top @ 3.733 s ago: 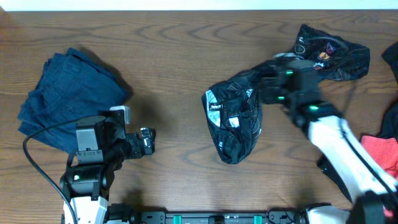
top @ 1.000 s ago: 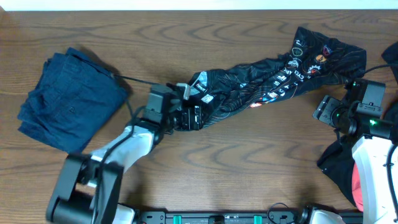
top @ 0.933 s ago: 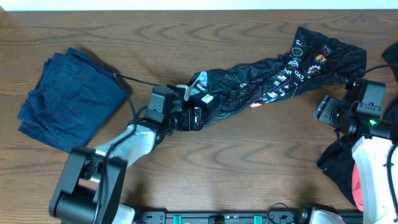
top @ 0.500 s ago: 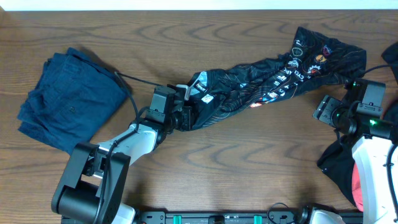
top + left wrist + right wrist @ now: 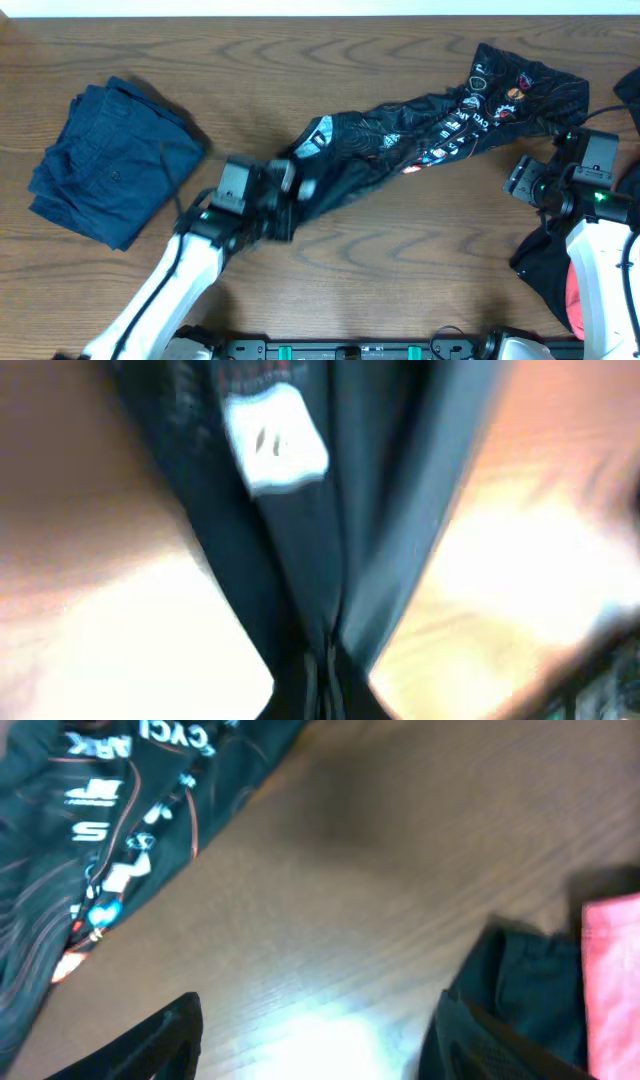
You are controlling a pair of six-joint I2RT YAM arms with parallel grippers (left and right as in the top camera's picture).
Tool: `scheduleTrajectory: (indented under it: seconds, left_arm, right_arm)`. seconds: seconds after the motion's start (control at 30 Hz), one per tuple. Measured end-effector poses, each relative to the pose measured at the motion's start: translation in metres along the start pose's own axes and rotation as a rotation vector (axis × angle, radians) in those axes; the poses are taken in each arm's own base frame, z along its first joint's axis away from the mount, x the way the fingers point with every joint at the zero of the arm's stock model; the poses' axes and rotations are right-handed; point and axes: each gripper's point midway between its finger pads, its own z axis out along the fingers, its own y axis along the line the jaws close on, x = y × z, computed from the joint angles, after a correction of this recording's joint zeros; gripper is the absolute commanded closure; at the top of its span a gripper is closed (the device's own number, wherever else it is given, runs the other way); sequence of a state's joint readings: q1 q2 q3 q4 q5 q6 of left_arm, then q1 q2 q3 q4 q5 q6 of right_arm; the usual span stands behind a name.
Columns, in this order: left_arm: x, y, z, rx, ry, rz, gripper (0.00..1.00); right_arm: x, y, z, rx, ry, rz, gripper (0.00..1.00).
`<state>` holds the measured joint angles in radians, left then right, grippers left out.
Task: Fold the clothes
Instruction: 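Stretch the jersey between grippers, right gripper pulling its far end rightward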
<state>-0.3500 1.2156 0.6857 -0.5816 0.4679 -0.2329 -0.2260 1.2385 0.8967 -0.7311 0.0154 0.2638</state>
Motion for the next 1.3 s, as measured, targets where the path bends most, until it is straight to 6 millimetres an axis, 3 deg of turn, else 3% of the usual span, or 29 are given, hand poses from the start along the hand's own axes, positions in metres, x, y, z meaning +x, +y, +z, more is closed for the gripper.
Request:
scheduleTrajectory:
  seconds: [0.1,0.2,0.4,0.67,0.77,0.93,1.1,1.3]
  left_arm:
    - [0.044,0.016,-0.008,-0.08,0.148,-0.071,0.94]
    - [0.063,0.029,-0.01,-0.147,0.212,-0.098,0.95]
    - [0.055,0.037,-0.009,-0.193,0.173,-0.081,0.94]
    - [0.043,0.045,-0.009,-0.241,0.122,-0.063,0.94]
    - [0.036,0.046,-0.008,-0.243,0.093,-0.053,0.94]
    - [0.023,0.043,-0.007,-0.234,0.04,-0.042,0.94]
    - [0.015,0.042,-0.006,-0.226,0.006,-0.048,0.93]
    - [0.014,0.041,-0.006,-0.224,0.001,-0.051,0.93]
  right_arm:
    - [0.011,-0.003,0.0,0.012,0.043,0.01,0.3]
    - [0.014,-0.004,0.0,0.015,0.055,0.022,0.29]
    - [0.009,-0.003,0.0,0.015,0.036,0.033,0.28]
    - [-0.032,0.01,0.013,-0.039,-0.103,0.035,0.39]
    - [-0.048,0.029,0.036,-0.116,-0.131,0.012,0.41]
    - [-0.069,0.081,0.078,-0.27,-0.203,-0.09,0.38]
    - [-0.056,0.133,0.119,-0.355,-0.209,-0.204,0.32]
    - [-0.03,0.166,0.159,-0.37,-0.162,-0.269,0.31]
